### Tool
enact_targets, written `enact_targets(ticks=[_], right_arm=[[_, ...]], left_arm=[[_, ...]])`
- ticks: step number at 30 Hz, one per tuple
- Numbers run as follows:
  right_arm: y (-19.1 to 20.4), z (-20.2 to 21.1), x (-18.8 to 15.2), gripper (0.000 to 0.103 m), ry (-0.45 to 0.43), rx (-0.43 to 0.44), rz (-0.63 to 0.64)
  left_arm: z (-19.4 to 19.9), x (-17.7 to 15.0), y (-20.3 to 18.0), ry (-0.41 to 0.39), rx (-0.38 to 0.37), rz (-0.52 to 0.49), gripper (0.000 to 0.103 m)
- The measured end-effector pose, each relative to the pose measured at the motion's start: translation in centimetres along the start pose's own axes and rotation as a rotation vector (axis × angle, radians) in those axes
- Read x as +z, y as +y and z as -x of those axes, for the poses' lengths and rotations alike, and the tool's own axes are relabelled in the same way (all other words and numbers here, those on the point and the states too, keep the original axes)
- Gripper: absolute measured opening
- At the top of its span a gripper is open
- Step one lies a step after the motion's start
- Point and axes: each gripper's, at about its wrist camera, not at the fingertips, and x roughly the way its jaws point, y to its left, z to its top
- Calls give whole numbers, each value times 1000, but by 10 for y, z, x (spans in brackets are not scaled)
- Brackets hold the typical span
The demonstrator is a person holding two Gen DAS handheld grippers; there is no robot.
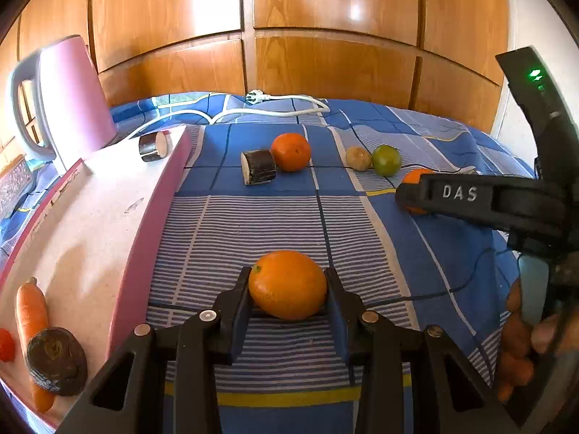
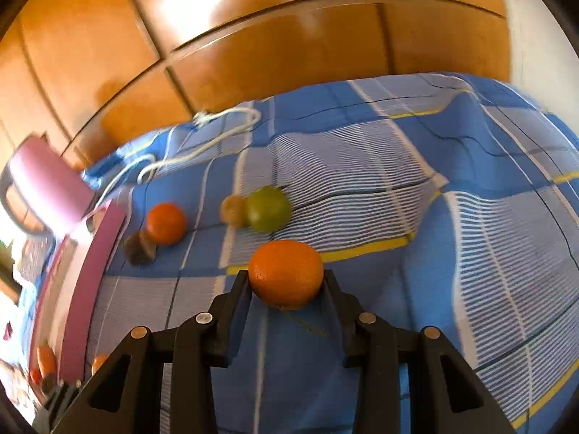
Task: Organize fruits
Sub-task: 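Close left tool on the smaller orange while right tool holds the large orange, then carry both oranges over the pink tray with left and right tools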
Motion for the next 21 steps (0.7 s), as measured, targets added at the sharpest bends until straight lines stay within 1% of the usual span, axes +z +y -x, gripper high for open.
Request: enact_targets(ticks=[5,13,17,21], right_arm=[[-2,-2,1,40,8,13,-11],[1,0,-1,40,-2,-10,4],[-2,-1,-1,40,-3,2,-6],[0,0,-1,39,-3,-7,3]], left_arm=[[0,0,1,-10,-7,6,38],[1,-2,4,-20,-31,27,38],[1,-2,6,-22,-39,34,38],[1,-2,6,-22,-47,39,38]])
